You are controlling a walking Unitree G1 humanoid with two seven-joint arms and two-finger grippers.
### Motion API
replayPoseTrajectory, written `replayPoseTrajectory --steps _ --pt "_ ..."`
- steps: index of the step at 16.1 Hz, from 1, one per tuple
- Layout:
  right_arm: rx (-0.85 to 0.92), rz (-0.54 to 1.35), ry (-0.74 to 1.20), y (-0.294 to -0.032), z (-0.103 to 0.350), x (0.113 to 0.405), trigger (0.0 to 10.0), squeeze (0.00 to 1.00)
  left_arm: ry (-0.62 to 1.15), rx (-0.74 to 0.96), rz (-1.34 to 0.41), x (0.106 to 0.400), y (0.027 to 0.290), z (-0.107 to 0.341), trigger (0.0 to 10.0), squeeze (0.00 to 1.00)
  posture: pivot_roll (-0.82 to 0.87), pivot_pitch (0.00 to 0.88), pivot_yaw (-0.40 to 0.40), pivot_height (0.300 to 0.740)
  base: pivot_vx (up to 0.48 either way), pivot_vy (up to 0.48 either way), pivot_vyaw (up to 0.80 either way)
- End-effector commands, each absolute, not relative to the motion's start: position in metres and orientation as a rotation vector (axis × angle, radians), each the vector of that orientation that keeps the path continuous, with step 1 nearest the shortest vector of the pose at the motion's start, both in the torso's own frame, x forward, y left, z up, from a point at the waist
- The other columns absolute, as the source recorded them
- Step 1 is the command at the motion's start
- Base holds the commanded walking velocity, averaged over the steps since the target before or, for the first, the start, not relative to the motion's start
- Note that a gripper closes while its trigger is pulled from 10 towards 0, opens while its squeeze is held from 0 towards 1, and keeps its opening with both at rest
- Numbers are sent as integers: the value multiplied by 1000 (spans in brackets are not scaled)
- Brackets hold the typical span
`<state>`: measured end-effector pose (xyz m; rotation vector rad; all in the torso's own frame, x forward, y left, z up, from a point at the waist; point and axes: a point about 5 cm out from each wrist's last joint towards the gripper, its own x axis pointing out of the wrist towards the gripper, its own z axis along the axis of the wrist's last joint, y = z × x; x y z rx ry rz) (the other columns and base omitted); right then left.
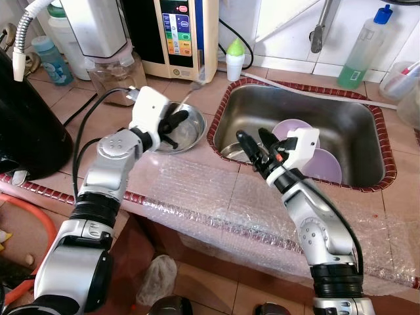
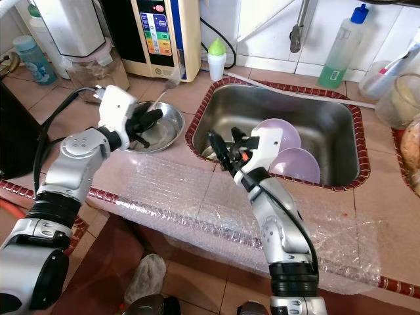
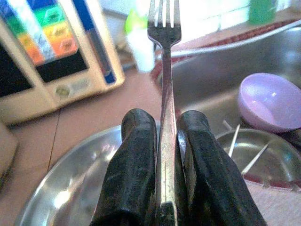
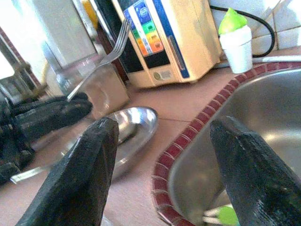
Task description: Kitchen organization
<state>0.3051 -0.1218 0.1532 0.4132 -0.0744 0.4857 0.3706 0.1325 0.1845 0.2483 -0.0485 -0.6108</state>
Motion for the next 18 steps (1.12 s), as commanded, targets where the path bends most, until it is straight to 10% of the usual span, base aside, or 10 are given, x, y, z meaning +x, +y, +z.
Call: replayPoseTrajectory --steps 1,8,9,10,18 --pt "544 545 -122 -116 172 308 10000 0 -127 286 -733 359 113 189 0 0 -116 6 61 740 0 0 0" --pt "671 569 -99 -107 181 319 10000 0 -184 282 -960 329 62 176 0 0 -112 6 56 740 0 0 0" --pt "683 560 -95 -107 181 321 784 0 -187 283 -974 326 58 175 0 0 -112 7 56 740 0 0 0" --pt "690 550 -94 -107 180 322 0 0 -186 276 -980 324 56 175 0 0 -113 8 57 740 0 0 0" --pt "773 468 -77 -115 178 331 0 0 -177 266 -974 321 55 170 0 0 -114 12 53 740 0 0 0"
